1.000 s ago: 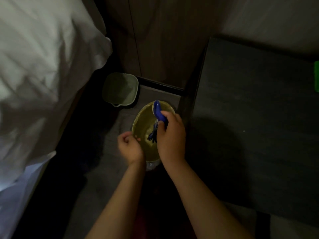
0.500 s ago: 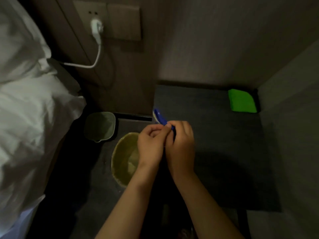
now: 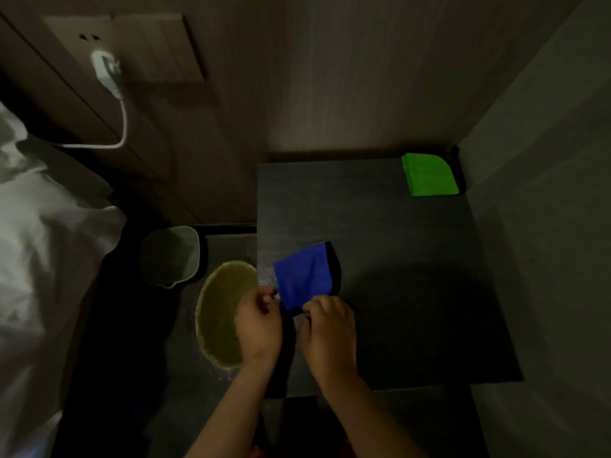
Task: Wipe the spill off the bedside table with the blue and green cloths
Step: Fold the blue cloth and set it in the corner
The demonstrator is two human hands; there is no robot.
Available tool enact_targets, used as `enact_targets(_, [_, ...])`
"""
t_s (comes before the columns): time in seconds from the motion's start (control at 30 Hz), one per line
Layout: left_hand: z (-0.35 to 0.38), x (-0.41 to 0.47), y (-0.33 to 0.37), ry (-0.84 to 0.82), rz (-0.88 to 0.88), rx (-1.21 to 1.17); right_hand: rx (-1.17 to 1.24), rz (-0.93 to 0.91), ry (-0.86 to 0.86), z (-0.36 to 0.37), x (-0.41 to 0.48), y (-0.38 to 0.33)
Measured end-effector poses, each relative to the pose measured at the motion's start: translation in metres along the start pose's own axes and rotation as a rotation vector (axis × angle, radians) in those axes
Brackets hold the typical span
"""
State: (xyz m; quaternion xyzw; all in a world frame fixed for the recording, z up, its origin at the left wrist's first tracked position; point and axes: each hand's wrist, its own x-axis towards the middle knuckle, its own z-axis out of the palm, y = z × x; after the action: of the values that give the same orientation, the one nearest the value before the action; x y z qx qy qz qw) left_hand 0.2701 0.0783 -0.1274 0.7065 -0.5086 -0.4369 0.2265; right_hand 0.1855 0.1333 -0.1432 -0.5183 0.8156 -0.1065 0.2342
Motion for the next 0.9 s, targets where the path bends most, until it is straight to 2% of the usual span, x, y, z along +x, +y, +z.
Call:
enact_targets(0.07, [0.004, 0.001, -0.001, 0.012, 0.304, 0.203, 0.013, -0.019, 0.079, -0.006, 0.013, 0.002])
enact_targets(0.1, [0.009, 0.003, -0.002, -0.042, 0.428, 0.304, -0.003, -0.051, 0.089, -0.008, 0.021, 0.002])
enact_targets(0.2, [0.026, 0.006, -0.007, -0.306, 0.589, 0.589, -0.130, -0.223, -0.041, -0.006, 0.043, 0.004])
enact_targets(0.3, [0.037, 0.018, -0.011, -0.335, 0.620, 0.657, -0.156, -0.240, -0.168, -0.006, 0.064, 0.013])
enact_targets(0.43, [0.059, 0.027, 0.015, -0.340, 0.698, 0.650, -0.094, -0.117, -0.144, -0.020, 0.084, 0.031])
enact_targets(0.47, [0.067, 0.022, 0.020, -0.361, 0.671, 0.606, -0.107, -0.085, -0.117, -0.022, 0.081, 0.040])
enact_targets(0.53, [0.078, 0.003, 0.022, -0.403, 0.570, 0.488, -0.143, -0.066, -0.096, -0.024, 0.062, 0.060])
enact_targets(0.63, [0.077, -0.040, -0.004, -0.400, 0.636, 0.538, -0.092, -0.052, -0.100, -0.012, 0.014, 0.075])
enact_targets(0.7, [0.059, -0.055, -0.025, -0.364, 0.687, 0.645, -0.021, -0.053, -0.141, 0.000, -0.007, 0.060])
enact_targets(0.73, [0.047, -0.057, -0.036, -0.376, 0.647, 0.678, 0.002, -0.068, -0.159, 0.006, -0.013, 0.047])
enact_targets(0.83, [0.007, -0.051, -0.062, -0.379, 0.509, 0.643, -0.040, -0.186, -0.046, 0.027, -0.016, 0.008])
enact_targets(0.9, [-0.008, -0.050, -0.070, -0.371, 0.566, 0.678, -0.055, -0.245, -0.191, 0.037, -0.020, -0.007])
